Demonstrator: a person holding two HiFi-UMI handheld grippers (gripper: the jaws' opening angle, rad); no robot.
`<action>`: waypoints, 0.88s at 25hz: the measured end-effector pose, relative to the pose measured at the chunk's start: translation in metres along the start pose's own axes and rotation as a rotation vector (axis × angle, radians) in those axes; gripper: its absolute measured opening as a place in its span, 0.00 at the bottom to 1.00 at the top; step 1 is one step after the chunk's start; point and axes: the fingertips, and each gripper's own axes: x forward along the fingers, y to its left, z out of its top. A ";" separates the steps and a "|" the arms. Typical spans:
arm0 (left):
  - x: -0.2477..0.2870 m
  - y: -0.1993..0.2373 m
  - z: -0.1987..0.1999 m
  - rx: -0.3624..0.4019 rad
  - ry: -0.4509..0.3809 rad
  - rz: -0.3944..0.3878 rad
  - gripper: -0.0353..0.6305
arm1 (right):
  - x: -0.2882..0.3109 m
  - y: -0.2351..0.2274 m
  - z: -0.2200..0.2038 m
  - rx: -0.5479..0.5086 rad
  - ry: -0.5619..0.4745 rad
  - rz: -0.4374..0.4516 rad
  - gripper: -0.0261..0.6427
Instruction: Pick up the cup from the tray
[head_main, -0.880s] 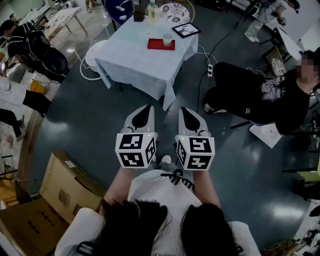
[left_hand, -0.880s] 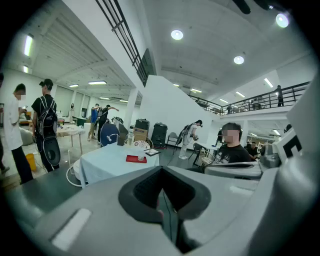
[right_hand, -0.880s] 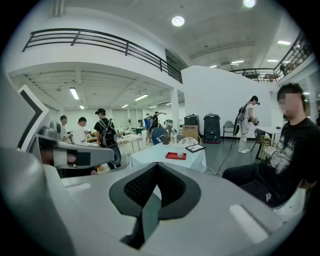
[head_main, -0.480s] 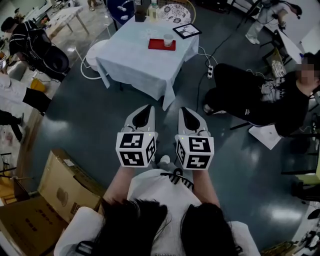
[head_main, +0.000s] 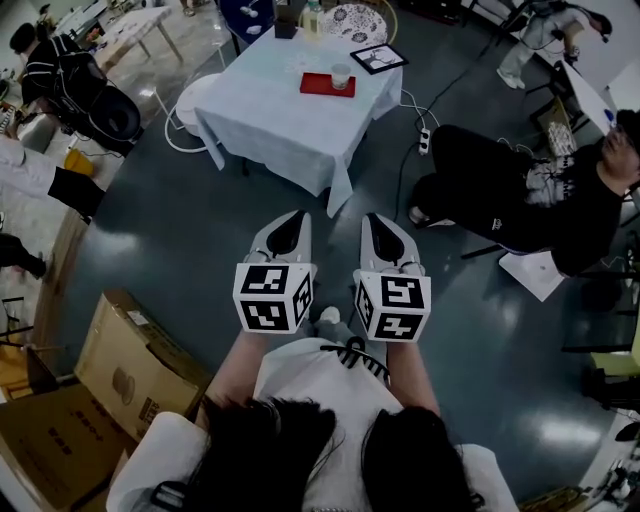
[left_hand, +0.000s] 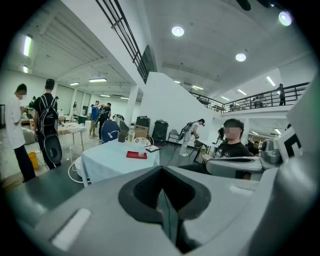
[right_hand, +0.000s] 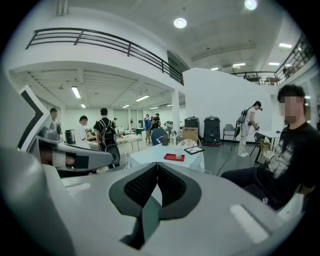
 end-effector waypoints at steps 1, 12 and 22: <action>0.001 0.000 0.000 -0.001 0.001 0.001 0.05 | -0.001 -0.002 0.001 -0.008 -0.007 -0.006 0.08; 0.017 -0.010 -0.008 -0.006 0.011 0.032 0.05 | 0.007 -0.010 0.005 0.046 -0.031 0.141 0.25; 0.043 -0.004 -0.005 -0.019 0.011 0.049 0.05 | 0.028 -0.020 0.009 0.021 -0.025 0.189 0.36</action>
